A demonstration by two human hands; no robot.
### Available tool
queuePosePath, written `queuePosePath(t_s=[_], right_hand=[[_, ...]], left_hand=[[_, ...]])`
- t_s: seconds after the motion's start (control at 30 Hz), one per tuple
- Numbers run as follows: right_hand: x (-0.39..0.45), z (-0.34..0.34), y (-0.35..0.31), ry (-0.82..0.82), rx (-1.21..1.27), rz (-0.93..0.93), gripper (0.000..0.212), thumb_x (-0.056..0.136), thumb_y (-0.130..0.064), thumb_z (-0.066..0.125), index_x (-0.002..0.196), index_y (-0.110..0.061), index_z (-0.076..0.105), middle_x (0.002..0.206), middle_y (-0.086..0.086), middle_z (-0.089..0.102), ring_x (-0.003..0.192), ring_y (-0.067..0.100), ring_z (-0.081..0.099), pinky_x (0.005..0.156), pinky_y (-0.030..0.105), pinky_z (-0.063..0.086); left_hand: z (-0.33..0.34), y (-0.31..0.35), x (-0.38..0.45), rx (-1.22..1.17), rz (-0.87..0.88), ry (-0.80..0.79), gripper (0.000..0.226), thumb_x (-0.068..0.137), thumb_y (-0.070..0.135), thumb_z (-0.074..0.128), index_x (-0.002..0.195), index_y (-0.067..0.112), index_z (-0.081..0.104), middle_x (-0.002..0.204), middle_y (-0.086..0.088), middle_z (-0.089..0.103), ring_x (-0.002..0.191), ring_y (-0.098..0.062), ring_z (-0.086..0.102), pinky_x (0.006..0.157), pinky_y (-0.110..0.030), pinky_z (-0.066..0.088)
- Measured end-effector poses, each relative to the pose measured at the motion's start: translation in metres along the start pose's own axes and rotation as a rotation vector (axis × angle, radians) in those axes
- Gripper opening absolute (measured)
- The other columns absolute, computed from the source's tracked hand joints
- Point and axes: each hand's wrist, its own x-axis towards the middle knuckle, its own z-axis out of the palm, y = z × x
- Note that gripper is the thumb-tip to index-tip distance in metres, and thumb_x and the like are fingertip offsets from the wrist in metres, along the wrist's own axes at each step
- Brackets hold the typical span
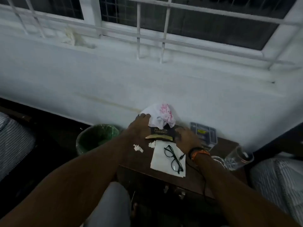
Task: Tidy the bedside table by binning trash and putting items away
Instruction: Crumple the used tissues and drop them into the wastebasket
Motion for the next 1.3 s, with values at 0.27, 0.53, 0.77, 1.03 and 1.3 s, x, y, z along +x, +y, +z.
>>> queuePosePath(t_s=[0.27,0.53,0.77,1.03,1.3], right_hand=[[0.102,0.042,0.004,0.089,0.206,0.196,0.081,0.082,-0.055,0.062,0.146,-0.016,0.032,0.138,0.020,0.047,0.123,0.039,0.049,0.099,0.049,0.046],[0.140,0.062,0.008,0.056,0.204,0.119,0.080,0.081,-0.059,0.062,0.143,-0.020,0.029,0.127,0.017,0.058,0.111,0.039,0.059,0.089,0.046,0.052],[0.138,0.061,-0.010,0.191,0.157,-0.028,0.059,0.088,-0.038,0.062,0.139,-0.019,0.040,0.118,0.015,0.061,0.103,0.034,0.058,0.083,0.040,0.051],[0.136,0.038,-0.065,0.368,0.221,-0.184,0.058,0.090,-0.036,0.065,0.139,-0.012,0.048,0.125,0.013,0.065,0.109,0.030,0.063,0.092,0.038,0.050],[0.135,0.061,-0.149,0.317,0.410,-0.291,0.046,0.083,-0.031,0.072,0.125,-0.015,0.060,0.122,0.007,0.055,0.101,0.022,0.064,0.085,0.027,0.051]], left_hand=[[0.031,-0.057,0.084,-0.223,-0.242,0.024,0.082,0.083,0.036,0.059,0.154,0.021,0.021,0.158,-0.015,0.025,0.143,-0.042,0.026,0.112,-0.046,0.029],[0.034,-0.036,0.117,-0.715,-0.391,0.016,0.091,0.085,0.024,0.070,0.156,0.016,0.013,0.159,-0.009,0.026,0.143,-0.028,0.033,0.109,-0.034,0.036],[0.055,-0.041,0.115,-0.998,-0.375,0.023,0.064,0.064,0.060,0.079,0.112,0.019,0.068,0.109,0.000,0.073,0.095,-0.017,0.071,0.084,-0.038,0.059],[-0.008,-0.034,0.095,-1.195,-0.310,0.126,0.066,0.067,0.058,0.081,0.104,0.006,0.070,0.098,-0.009,0.076,0.091,-0.026,0.074,0.076,-0.037,0.062],[-0.056,-0.111,0.053,-1.186,-0.363,0.299,0.035,0.080,0.029,0.078,0.108,0.009,0.067,0.098,-0.014,0.074,0.088,-0.033,0.073,0.073,-0.044,0.062]])
